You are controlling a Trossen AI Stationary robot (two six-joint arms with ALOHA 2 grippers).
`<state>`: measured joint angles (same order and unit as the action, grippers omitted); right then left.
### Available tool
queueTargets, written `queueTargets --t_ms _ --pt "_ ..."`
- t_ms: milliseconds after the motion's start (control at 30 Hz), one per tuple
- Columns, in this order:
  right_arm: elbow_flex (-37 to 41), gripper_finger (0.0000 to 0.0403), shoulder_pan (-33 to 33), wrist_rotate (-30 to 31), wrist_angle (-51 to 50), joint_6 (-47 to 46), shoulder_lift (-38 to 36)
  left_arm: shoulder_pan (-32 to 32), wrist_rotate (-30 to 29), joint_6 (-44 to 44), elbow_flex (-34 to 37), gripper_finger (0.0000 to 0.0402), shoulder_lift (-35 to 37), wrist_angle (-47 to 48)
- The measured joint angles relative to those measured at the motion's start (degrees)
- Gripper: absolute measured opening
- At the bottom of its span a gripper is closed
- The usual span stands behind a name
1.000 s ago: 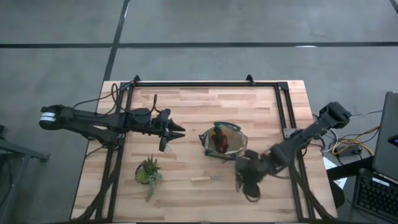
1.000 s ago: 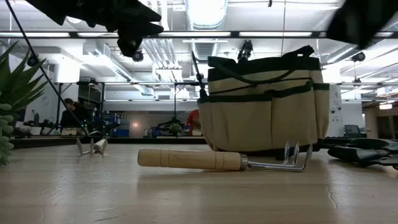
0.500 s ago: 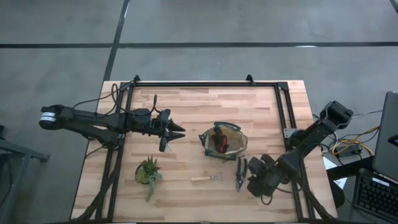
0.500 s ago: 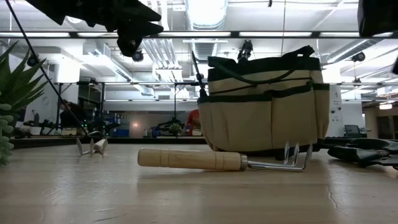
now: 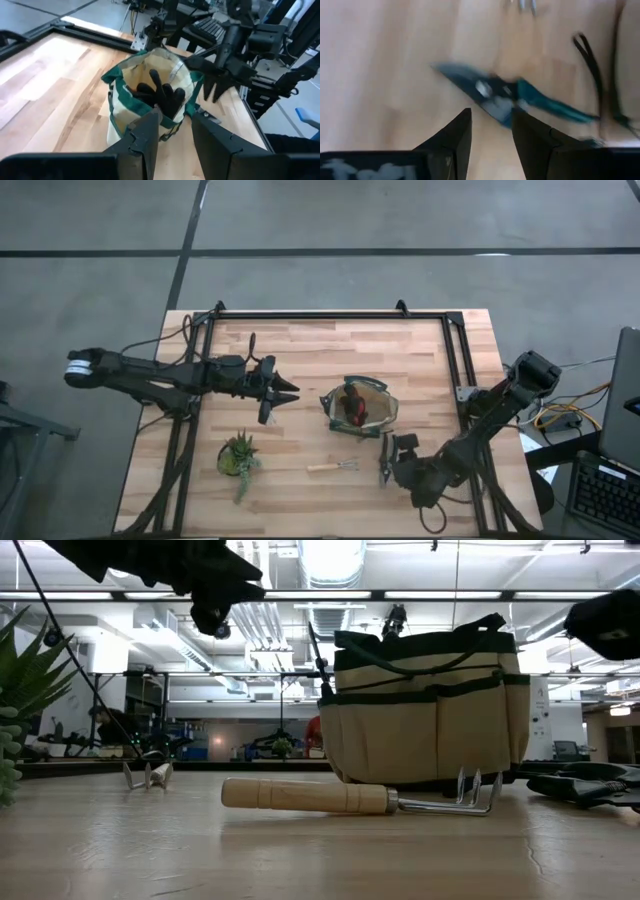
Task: Pick & Place Garden tools in Gardening bag
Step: Put the green shear scissors into the green gardening bag
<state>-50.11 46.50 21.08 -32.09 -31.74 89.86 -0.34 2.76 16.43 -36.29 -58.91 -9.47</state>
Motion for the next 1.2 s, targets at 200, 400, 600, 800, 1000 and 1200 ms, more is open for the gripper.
queueTargets --t_ms 200,400,600,800,1000,1200 --pt "-5.11 0.0123 0.0 0.17 -8.06 11.54 4.3 0.0 0.05 0.7 0.0 0.0122 -2.7 -0.51" --pt "-11.04 0.0123 -0.39 4.46 -16.77 21.22 10.87 0.0 0.11 0.9 0.0 0.0122 -4.99 -3.05" --pt "-17.32 0.0123 -0.37 6.34 -20.78 21.51 17.4 0.0 0.13 1.56 -0.02 0.0122 -5.42 -2.98" --pt "-23.62 0.0114 -0.02 4.44 -20.64 19.89 22.03 0.0 0.15 1.72 -0.02 0.0122 -5.42 -3.39" --pt "-23.3 0.0105 1.42 0.52 -18.47 16.24 23.15 -0.15 0.17 3.09 -0.02 0.0122 -5.42 -3.43" --pt "-23.01 0.0108 2.62 -0.15 -18.72 15.34 23.13 -0.17 0.17 3.49 -0.02 0.0122 -5.4 -3.8"
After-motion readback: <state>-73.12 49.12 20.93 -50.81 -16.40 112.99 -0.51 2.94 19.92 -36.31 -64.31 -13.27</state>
